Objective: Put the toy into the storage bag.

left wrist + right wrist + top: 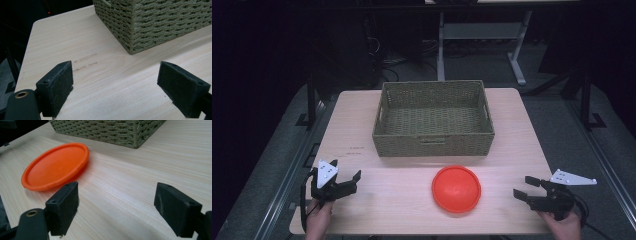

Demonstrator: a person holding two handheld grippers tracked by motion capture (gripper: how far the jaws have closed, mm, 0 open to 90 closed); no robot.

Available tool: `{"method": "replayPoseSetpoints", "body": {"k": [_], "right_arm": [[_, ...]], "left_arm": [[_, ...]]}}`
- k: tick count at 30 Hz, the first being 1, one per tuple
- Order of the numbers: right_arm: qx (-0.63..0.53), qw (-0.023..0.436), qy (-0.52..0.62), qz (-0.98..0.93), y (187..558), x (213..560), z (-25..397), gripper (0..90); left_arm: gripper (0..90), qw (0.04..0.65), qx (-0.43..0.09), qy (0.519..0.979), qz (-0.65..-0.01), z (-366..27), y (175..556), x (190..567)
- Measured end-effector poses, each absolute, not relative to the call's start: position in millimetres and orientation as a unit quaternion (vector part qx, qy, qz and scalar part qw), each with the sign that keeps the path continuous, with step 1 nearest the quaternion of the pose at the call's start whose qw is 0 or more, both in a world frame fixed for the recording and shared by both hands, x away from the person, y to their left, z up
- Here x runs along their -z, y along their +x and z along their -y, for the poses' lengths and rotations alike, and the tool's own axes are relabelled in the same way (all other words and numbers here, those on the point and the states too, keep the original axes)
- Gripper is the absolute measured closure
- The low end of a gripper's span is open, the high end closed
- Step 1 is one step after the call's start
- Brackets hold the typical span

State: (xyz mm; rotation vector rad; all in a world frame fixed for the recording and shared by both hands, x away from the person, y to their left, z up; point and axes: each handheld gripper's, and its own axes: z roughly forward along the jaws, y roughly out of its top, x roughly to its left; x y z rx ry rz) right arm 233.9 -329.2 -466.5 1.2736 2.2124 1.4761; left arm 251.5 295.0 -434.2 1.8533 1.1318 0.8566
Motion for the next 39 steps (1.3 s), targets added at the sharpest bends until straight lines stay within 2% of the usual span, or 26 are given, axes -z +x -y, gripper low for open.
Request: {"method": "replayPoseSetpoints", "body": {"k": [10,19,39], "right_arm": [[-0.505,0.111,0.405,-0.754,230.1,456.5,318.9,19.9],[-0.496,0.086,0.384,-0.774,236.9,452.3,296.3,16.5],[-0.466,0.048,0.358,-0.808,260.1,441.6,261.1,16.6]], "left_arm": [[12.8,0.397,-0.333,0.734,-0.439,-294.5,250.4,434.4],[12.8,0.401,-0.335,0.734,-0.435,-294.7,248.7,434.6],[12.8,0.401,-0.336,0.734,-0.433,-295.0,248.7,436.5]]}}
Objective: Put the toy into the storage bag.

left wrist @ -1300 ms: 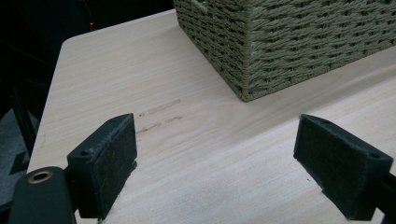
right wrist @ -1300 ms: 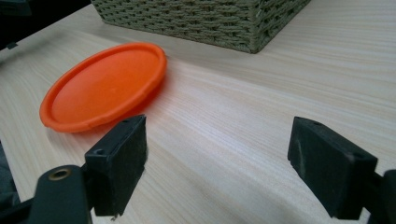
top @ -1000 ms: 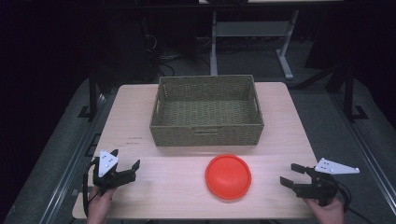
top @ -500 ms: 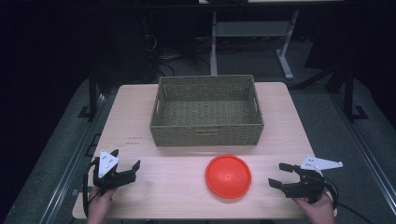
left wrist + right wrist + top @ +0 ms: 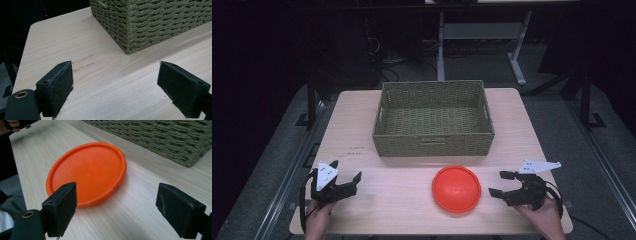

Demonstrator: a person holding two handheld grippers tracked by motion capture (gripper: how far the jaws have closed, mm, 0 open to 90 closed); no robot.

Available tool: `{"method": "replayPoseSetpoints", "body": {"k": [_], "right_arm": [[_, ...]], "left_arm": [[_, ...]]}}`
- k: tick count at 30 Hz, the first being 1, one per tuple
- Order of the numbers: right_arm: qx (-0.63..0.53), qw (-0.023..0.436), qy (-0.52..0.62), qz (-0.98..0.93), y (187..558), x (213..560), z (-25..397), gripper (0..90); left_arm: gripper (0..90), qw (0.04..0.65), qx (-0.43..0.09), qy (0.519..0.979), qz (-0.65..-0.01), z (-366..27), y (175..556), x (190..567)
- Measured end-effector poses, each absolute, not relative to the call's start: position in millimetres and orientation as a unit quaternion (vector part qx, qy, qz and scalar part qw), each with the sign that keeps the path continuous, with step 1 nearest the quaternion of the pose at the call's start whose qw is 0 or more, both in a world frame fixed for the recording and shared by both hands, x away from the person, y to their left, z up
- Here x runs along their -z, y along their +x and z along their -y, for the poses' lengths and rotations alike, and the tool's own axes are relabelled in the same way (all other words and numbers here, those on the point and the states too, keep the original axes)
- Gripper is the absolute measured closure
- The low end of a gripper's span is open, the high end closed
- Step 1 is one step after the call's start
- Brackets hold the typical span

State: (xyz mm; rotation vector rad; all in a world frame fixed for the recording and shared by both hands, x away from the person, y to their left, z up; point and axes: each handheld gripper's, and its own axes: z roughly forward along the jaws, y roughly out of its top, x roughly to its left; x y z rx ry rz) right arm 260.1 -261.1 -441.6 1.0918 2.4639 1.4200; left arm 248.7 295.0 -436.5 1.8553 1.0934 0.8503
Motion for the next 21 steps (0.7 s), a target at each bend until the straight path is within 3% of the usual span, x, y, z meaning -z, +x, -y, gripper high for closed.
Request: {"method": "replayPoseSetpoints", "body": {"k": [21], "right_arm": [[-0.402,-0.004,0.343,-0.849,298.9,434.1,214.1,17.0]], "left_arm": [[12.8,0.395,-0.334,0.741,-0.428,-293.4,250.1,438.0]]}}
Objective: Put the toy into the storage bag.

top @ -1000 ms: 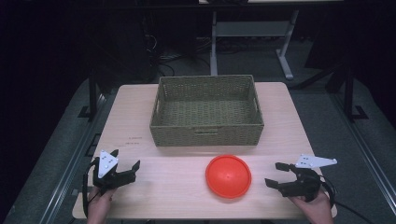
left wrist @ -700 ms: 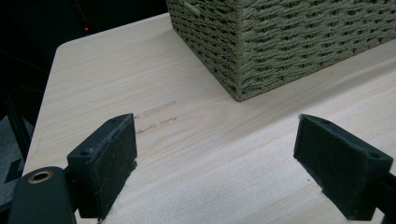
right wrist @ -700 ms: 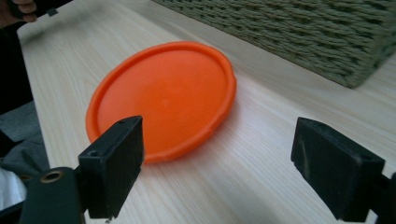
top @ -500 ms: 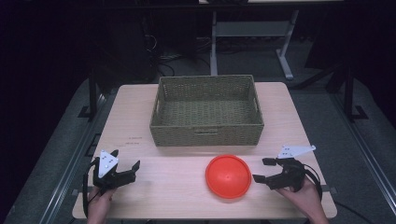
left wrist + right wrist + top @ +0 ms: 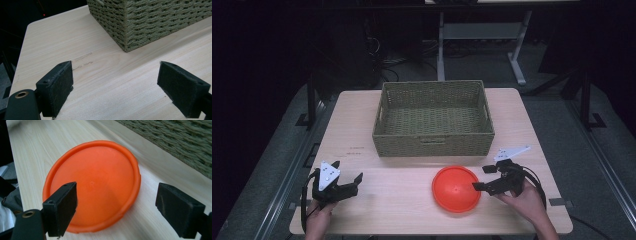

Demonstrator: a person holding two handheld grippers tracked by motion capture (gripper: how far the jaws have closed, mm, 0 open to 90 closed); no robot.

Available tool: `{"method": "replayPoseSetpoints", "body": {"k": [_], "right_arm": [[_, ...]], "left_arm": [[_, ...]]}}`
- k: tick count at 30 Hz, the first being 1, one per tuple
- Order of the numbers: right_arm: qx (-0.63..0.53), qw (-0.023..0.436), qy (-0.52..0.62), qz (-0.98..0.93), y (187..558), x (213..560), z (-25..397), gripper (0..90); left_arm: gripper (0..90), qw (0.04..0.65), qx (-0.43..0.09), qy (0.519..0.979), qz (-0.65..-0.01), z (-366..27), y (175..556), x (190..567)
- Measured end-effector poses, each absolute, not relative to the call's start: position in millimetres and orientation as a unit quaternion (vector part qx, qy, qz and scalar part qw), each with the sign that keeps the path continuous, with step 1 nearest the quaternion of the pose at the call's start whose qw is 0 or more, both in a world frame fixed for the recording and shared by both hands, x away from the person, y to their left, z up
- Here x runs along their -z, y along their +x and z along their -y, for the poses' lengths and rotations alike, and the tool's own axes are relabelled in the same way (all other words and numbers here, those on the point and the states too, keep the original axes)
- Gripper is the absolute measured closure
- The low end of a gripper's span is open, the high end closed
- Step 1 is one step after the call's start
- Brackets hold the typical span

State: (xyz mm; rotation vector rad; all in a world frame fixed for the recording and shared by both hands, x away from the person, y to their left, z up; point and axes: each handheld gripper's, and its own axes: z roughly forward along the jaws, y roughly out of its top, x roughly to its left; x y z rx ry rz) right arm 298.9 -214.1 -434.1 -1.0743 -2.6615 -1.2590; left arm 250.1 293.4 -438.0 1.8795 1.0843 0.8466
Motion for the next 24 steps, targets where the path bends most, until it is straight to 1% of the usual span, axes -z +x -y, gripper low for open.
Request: {"method": "replayPoseSetpoints", "body": {"k": [1,8,13,17,18,20,21,24], "right_arm": [[0.401,0.006,-0.337,0.852,302.9,432.3,209.7,19.5],[0.377,0.024,-0.341,0.861,318.7,431.3,198.9,21.2],[0.362,0.026,-0.343,0.866,325.1,434.5,194.9,23.5],[0.341,0.014,-0.347,0.874,330.1,441.0,191.6,30.4],[0.341,0.014,-0.347,0.874,330.1,441.0,191.6,30.4],[0.336,0.018,-0.351,0.874,332.3,444.2,190.4,34.3],[0.336,0.018,-0.351,0.874,332.3,444.2,190.4,34.3],[0.337,0.025,-0.351,0.873,335.2,446.7,189.9,38.1]], "left_arm": [[12.8,0.393,-0.333,0.742,-0.429,-293.9,250.3,437.8],[12.8,0.391,-0.329,0.747,-0.426,-293.3,251.0,439.5],[12.8,0.394,-0.327,0.747,-0.424,-291.6,250.9,439.5],[12.8,0.391,-0.328,0.749,-0.423,-290.8,250.3,439.7],[12.8,0.390,-0.328,0.749,-0.423,-291.0,250.4,439.7],[12.8,0.391,-0.327,0.749,-0.424,-291.3,250.6,439.8],[12.8,0.390,-0.326,0.749,-0.425,-291.3,250.8,439.8],[12.8,0.389,-0.327,0.751,-0.422,-290.7,250.9,440.0]]}}
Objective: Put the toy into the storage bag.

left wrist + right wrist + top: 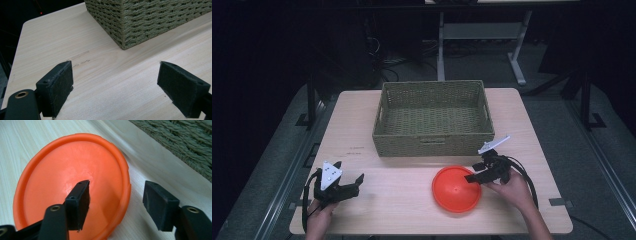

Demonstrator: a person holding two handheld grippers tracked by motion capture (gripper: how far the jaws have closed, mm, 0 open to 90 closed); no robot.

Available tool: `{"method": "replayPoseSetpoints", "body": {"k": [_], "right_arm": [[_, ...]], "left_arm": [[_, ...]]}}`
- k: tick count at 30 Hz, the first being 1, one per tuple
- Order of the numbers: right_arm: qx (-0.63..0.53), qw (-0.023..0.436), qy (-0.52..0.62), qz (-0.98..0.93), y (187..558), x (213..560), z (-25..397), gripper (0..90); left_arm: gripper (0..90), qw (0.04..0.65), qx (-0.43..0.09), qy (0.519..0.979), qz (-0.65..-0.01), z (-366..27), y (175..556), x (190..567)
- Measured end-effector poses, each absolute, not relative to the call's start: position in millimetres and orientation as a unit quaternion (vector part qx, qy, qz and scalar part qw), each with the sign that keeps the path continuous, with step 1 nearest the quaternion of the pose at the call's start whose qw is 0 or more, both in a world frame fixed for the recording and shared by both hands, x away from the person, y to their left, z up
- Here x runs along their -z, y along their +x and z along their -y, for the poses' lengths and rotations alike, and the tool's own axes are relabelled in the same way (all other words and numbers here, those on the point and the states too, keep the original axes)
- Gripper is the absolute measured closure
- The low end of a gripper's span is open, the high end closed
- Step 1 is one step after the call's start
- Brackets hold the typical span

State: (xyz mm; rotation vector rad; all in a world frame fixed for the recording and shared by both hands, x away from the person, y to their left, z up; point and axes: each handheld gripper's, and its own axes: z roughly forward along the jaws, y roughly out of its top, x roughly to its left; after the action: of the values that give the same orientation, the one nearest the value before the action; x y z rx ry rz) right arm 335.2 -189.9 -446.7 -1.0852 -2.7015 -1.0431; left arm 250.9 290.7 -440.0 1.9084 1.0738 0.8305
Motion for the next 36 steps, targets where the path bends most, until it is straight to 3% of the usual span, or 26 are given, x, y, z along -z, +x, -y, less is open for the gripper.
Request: {"method": "replayPoseSetpoints", "body": {"k": [13,36], "right_arm": [[0.331,0.043,-0.345,0.878,339.7,452.2,187.9,56.2],[0.334,0.063,-0.360,0.869,344.0,459.5,192.6,66.0]], "left_arm": [[12.8,0.384,-0.326,0.756,-0.418,-289.7,250.6,440.7],[12.8,0.383,-0.320,0.760,-0.416,-288.4,251.5,442.2]]}}
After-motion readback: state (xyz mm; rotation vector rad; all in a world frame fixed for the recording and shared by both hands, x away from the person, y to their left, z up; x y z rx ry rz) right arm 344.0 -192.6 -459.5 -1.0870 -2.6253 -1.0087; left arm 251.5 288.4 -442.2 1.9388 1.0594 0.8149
